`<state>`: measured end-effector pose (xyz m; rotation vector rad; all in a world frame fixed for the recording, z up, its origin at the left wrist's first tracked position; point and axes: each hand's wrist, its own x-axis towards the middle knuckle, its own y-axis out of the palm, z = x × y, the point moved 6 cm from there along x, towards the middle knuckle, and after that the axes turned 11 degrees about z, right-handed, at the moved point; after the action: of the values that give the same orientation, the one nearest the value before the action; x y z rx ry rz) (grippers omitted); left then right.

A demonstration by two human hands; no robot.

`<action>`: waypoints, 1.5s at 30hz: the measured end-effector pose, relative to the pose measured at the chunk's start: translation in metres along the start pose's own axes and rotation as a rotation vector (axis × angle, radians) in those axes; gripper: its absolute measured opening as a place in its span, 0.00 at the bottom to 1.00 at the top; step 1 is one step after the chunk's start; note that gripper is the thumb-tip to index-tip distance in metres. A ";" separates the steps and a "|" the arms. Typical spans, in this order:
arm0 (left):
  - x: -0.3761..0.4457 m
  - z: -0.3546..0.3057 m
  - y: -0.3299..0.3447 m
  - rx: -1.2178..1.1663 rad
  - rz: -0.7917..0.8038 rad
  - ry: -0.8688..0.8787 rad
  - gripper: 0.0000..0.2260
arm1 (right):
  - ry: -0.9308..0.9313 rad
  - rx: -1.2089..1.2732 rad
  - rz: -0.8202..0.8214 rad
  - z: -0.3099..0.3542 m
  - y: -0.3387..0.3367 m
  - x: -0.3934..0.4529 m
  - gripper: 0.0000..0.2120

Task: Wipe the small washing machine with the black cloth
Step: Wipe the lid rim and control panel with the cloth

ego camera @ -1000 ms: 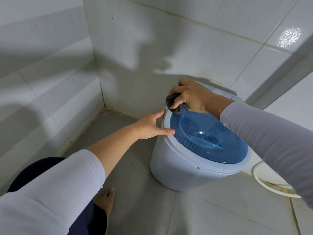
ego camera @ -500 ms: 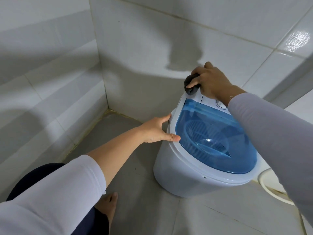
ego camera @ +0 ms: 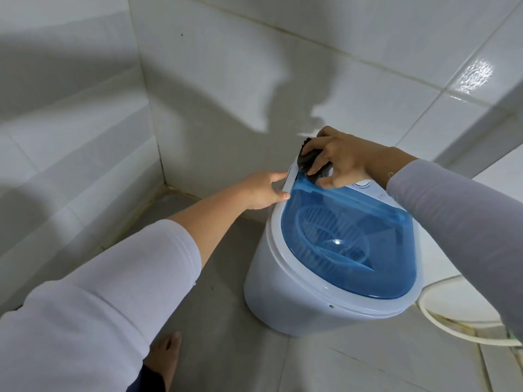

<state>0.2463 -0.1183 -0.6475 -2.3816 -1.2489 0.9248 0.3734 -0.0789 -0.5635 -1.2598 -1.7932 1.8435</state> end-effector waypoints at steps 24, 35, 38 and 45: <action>0.006 -0.005 -0.004 0.124 0.041 0.004 0.29 | 0.099 -0.146 -0.136 -0.031 0.000 0.033 0.17; 0.000 -0.011 -0.004 0.140 0.035 -0.001 0.29 | 0.415 -0.295 -0.052 -0.036 -0.005 0.031 0.13; 0.001 -0.010 -0.003 0.140 0.041 -0.007 0.29 | 0.511 -0.214 -0.016 -0.048 -0.010 0.018 0.12; -0.001 -0.013 -0.002 0.142 0.030 -0.010 0.29 | 0.726 0.382 -0.153 -0.082 -0.026 -0.022 0.12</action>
<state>0.2532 -0.1171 -0.6367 -2.2931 -1.1150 1.0010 0.4362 -0.0349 -0.5187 -1.3487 -1.0574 1.3061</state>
